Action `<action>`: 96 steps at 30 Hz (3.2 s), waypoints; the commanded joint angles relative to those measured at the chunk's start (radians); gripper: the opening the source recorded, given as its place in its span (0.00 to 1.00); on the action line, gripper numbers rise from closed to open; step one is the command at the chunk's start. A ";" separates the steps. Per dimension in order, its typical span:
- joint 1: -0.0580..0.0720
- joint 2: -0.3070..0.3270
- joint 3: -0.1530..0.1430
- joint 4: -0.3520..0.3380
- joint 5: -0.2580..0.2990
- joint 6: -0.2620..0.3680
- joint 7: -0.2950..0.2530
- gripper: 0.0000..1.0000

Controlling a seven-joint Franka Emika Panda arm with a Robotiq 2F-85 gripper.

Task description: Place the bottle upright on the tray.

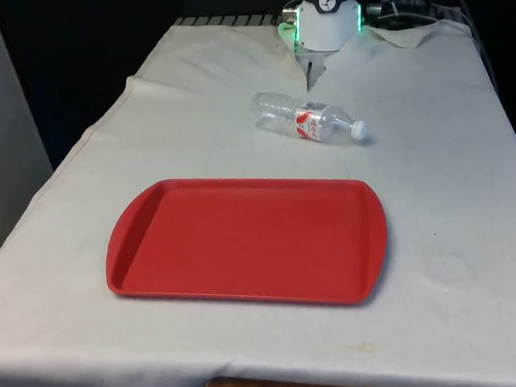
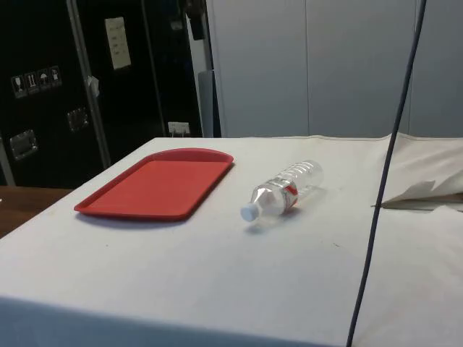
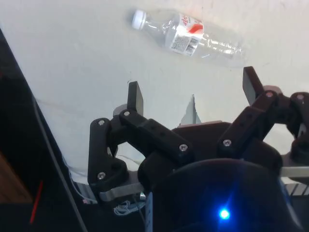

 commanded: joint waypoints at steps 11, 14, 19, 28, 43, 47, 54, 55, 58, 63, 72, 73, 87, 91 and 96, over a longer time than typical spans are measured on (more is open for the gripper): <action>0.001 -0.044 0.002 -0.084 -0.014 0.044 0.007 1.00; 0.001 -0.060 0.004 -0.109 -0.018 0.056 0.009 1.00; 0.001 -0.090 0.009 -0.155 -0.026 0.077 0.015 1.00; 0.001 -0.137 0.022 -0.232 -0.041 0.118 0.028 1.00; 0.000 -0.207 0.046 -0.357 -0.061 0.192 0.047 1.00; -0.001 -0.216 0.050 -0.376 -0.063 0.202 0.050 1.00; -0.001 -0.239 0.061 -0.424 -0.068 0.231 0.057 1.00; 0.000 -0.231 0.058 -0.415 -0.055 0.217 0.044 1.00; -0.001 -0.250 0.066 -0.448 -0.070 0.247 0.061 1.00; -0.001 -0.260 0.072 -0.475 -0.071 0.267 0.062 1.00; -0.001 -0.273 0.085 -0.513 -0.073 0.300 0.050 1.00; -0.001 -0.273 0.086 -0.516 -0.073 0.304 0.047 1.00; 0.000 -0.256 0.085 -0.528 -0.061 0.326 0.019 1.00; -0.001 -0.256 0.082 -0.537 -0.055 0.334 0.008 1.00; -0.003 -0.262 0.080 -0.555 -0.053 0.346 -0.005 1.00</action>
